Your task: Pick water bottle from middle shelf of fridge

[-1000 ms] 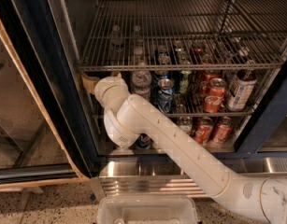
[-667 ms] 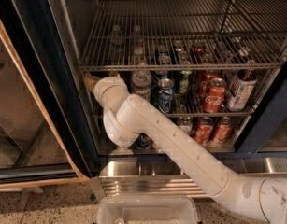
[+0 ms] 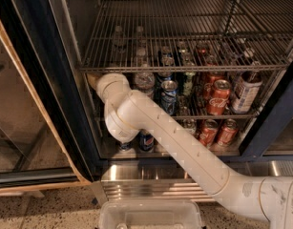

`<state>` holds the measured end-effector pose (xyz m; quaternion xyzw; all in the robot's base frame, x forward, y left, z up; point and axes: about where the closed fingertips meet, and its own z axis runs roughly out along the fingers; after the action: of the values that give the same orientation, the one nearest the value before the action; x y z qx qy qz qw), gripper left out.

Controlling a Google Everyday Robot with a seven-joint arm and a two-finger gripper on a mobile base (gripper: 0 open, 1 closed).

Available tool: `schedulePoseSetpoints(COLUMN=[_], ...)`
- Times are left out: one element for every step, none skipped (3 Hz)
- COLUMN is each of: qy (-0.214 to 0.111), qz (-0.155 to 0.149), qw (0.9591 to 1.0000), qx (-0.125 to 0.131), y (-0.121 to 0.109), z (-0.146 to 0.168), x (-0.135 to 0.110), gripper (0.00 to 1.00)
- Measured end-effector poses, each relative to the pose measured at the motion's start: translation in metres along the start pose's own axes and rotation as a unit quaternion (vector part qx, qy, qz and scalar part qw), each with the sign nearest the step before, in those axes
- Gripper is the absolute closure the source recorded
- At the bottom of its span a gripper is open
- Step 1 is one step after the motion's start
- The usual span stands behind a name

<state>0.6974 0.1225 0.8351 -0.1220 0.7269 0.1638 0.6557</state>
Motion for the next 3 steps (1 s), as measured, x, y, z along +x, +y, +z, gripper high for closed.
schedulePoseSetpoints(qy=[-0.006,-0.007,-0.006], qz=[-0.009,-0.012,-0.016], qw=[0.9998,0.9996,0.9989], qx=[0.018,0.024,0.044], y=[-0.0123,-0.0143,-0.0173], z=[0.0169,0.0190,0.0266], x=[-0.0033,-0.0021,0.0057], gripper=[0.46,0.46,0.46])
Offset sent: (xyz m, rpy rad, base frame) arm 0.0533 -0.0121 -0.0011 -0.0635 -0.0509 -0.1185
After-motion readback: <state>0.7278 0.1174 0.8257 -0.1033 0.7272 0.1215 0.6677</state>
